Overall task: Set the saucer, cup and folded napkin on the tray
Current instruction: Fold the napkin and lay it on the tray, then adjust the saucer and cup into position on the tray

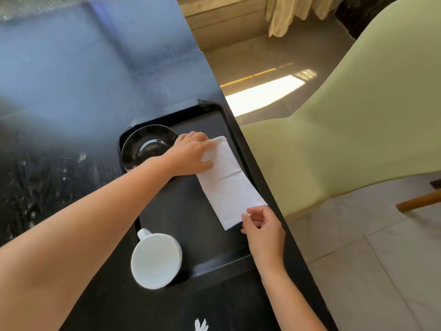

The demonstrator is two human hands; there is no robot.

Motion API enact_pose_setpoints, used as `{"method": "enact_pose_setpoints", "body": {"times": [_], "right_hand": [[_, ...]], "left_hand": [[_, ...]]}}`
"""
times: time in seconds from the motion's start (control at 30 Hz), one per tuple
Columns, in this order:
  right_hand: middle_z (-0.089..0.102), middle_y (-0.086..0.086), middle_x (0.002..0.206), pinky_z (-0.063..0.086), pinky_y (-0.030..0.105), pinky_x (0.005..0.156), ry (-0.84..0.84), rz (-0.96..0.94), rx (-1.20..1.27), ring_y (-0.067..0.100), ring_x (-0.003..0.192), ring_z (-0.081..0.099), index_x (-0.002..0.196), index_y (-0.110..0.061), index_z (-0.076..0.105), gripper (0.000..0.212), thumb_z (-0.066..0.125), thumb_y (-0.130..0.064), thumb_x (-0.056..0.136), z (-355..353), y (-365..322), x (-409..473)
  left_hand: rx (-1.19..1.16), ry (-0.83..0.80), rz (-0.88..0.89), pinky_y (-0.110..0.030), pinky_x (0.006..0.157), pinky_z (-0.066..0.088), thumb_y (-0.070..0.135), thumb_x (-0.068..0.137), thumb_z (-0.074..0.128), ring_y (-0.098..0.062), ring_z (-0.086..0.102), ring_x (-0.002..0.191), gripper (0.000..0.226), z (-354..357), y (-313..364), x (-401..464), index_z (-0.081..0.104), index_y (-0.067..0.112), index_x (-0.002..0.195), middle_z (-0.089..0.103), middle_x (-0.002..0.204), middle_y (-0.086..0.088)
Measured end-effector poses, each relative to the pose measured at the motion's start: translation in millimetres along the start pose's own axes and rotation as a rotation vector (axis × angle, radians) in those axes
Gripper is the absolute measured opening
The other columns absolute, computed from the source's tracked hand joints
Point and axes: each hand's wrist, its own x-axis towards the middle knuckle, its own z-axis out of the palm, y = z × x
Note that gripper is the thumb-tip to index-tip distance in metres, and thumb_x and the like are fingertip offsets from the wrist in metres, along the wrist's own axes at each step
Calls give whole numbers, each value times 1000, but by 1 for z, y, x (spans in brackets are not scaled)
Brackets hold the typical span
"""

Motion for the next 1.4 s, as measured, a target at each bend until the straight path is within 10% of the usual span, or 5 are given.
{"method": "enact_pose_setpoints", "body": {"times": [0.27,0.43,0.77,1.27,1.4], "right_hand": [[64,-9,73,60,28,70,-67,43,-120,8,69,66,94,-17,63,8,67,-19,87,16,3,24],[62,2,87,56,26,65,15,-349,-616,16,79,60,97,-12,67,21,76,-14,78,18,5,30],[56,15,135,40,49,101,-131,-724,-1172,29,128,48,128,-9,56,70,84,-16,64,20,5,44],[58,17,131,46,53,96,-220,-930,-966,35,124,52,124,-9,59,51,75,-10,76,59,-61,70],[44,13,146,34,49,108,-378,-1080,-1007,30,138,32,136,-14,46,48,58,-10,90,105,-81,84]], "left_hand": [[108,-123,-8,-58,114,-2,63,75,60,-28,-4,144,96,26,-2,22,15,20,148,8,156,-11],[262,-17,100,-61,111,-5,62,78,58,-25,-24,141,96,36,3,15,7,23,149,-18,157,-9],[114,-139,161,-46,116,0,47,92,44,-20,-11,145,72,51,2,8,-3,41,146,-12,159,-4],[21,347,-102,-55,113,12,26,90,59,-26,34,138,50,24,-44,-86,44,21,137,43,146,-8],[33,223,-249,-55,114,10,26,92,57,-22,41,133,43,33,-79,-123,50,22,134,53,138,-2]]}}
